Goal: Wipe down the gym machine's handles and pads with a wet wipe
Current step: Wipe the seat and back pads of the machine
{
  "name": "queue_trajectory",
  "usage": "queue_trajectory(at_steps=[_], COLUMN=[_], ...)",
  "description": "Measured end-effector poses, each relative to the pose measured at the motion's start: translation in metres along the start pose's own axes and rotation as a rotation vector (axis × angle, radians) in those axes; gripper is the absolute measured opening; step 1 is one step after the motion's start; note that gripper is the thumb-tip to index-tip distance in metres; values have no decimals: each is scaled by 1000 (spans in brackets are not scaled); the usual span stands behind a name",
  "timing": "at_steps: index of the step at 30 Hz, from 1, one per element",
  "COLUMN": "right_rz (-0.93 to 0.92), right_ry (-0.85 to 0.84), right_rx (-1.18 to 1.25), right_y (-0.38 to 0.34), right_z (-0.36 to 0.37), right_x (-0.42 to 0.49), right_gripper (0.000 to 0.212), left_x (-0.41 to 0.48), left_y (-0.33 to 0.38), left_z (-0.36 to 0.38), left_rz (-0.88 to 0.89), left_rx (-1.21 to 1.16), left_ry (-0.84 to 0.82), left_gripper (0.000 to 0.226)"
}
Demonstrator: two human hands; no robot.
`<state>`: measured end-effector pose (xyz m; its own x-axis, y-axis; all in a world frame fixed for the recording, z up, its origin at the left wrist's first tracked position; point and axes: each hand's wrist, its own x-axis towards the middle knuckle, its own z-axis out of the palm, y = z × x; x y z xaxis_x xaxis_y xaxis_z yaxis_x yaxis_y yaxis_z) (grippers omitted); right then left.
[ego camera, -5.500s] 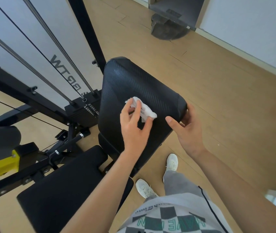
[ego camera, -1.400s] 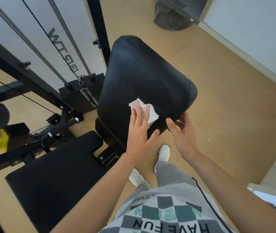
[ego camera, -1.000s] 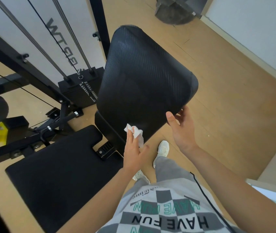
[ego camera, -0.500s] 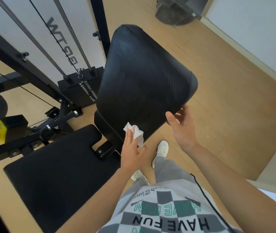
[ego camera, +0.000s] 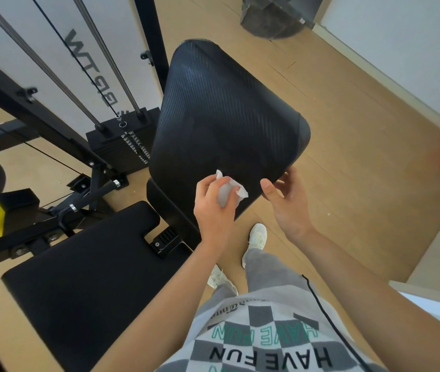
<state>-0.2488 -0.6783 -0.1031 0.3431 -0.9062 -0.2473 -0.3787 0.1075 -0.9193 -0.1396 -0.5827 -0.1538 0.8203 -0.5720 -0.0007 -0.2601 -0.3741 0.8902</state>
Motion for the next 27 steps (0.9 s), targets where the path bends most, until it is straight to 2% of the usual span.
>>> queue_trajectory(at_steps=[6, 9, 15, 17, 21, 24, 27], right_rz=[-8, -13, -22, -25, -25, -23, -18], right_ry=[-13, -17, -23, -25, -28, -20, -5], right_rx=[-28, -28, -28, -29, -32, -30, -36], right_y=[1, 1, 1, 0, 2, 3, 3], right_z=[0, -1, -3, -2, -2, -1, 0], right_x=[1, 1, 1, 1, 1, 0, 1], right_gripper=[48, 47, 45, 43, 46, 47, 46], left_x=[-9, -3, 27, 32, 19, -4, -20], left_y=[-34, -37, -6, 6, 8, -6, -27], left_z=[-6, -14, -21, -19, -9, -4, -2], left_rz=[-224, -338, -199, -114, 51, 8, -226], left_rx=[-19, -48, -208, -251, -185, -151, -166], left_ry=[24, 50, 152, 124, 16, 18, 15], left_gripper=[17, 19, 12, 16, 28, 25, 23])
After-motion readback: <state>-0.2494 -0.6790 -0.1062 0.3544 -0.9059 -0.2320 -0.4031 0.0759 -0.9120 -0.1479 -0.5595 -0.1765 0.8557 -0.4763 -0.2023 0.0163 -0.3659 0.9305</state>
